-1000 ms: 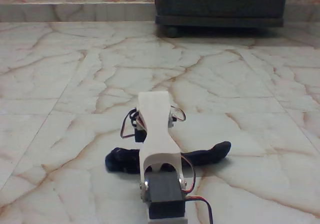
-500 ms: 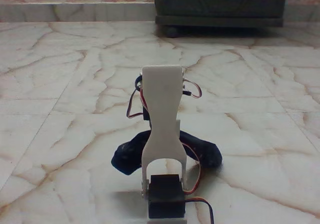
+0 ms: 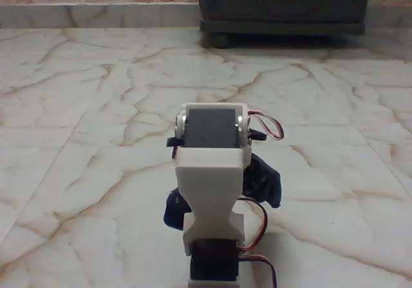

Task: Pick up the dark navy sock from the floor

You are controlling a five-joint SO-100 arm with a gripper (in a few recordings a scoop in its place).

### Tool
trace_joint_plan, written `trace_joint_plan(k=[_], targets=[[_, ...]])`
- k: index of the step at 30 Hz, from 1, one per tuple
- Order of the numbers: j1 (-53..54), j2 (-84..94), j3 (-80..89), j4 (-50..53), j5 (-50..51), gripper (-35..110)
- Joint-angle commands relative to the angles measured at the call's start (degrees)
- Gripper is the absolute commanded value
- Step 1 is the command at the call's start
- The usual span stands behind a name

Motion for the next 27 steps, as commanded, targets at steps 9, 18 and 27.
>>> trace_joint_plan(k=[9,18,27], targets=[[-0.70,16.44,14.50,-23.12,-27.42,0],[0.00,21.27,29.44,-50.36,-41.04,0],[-1.32,22.85,37.44,-63.98,-44.82,0]])
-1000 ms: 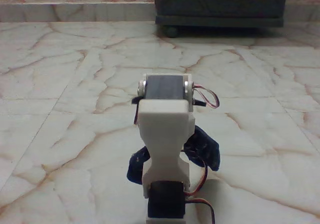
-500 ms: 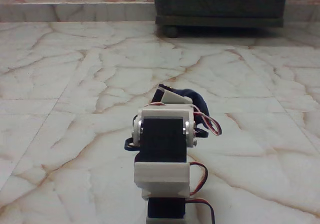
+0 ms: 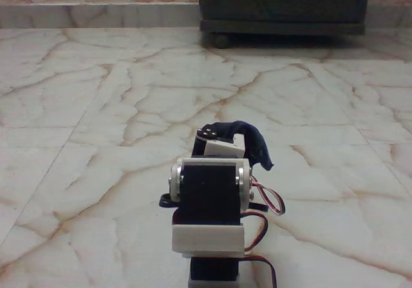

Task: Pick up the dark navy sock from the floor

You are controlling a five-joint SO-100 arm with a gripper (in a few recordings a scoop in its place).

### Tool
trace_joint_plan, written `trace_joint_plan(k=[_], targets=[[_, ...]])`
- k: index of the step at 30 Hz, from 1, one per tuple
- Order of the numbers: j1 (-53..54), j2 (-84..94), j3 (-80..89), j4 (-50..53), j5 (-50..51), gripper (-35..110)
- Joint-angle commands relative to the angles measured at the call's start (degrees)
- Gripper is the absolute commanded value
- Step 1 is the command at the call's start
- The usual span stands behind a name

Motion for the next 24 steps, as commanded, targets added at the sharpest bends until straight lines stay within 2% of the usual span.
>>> trace_joint_plan(k=[1,7,24], targets=[[-0.70,2.37,1.32,-2.90,-1.76,0],[-1.93,2.37,3.43,-8.96,-4.13,0],[-0.97,1.58,3.34,-7.73,-8.00,0]])
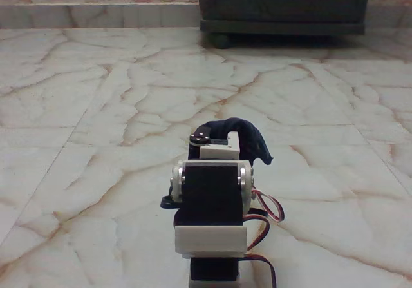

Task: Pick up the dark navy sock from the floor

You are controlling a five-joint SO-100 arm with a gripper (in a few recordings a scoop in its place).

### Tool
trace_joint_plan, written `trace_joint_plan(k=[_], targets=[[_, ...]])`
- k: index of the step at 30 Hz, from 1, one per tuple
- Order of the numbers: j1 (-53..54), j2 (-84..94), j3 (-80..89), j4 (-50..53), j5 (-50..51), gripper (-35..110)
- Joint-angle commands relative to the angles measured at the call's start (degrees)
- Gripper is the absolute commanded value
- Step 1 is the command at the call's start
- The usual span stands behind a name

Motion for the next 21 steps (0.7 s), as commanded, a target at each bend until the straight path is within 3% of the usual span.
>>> trace_joint_plan(k=[1,21], targets=[[0.35,1.32,-0.18,0.35,-0.70,0],[0.35,0.09,-0.18,0.35,-2.02,0]])
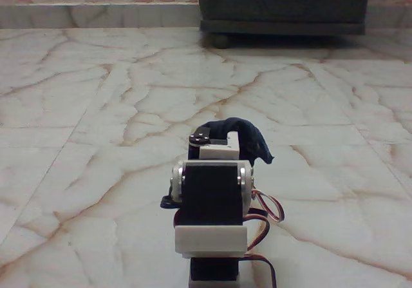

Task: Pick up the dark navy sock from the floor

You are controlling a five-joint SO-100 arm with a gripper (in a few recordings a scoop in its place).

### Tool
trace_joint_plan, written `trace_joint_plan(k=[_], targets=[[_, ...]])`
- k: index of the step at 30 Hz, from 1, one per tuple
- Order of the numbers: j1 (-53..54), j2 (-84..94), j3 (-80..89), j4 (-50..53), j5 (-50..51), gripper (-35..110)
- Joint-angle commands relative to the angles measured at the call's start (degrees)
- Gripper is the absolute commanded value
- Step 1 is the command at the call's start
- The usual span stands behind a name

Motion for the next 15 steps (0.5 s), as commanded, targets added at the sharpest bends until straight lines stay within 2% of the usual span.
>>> trace_joint_plan(k=[1,15], targets=[[0.35,0.18,-0.18,0.35,-0.62,0],[0.44,0.26,-0.18,0.26,-0.44,0]])
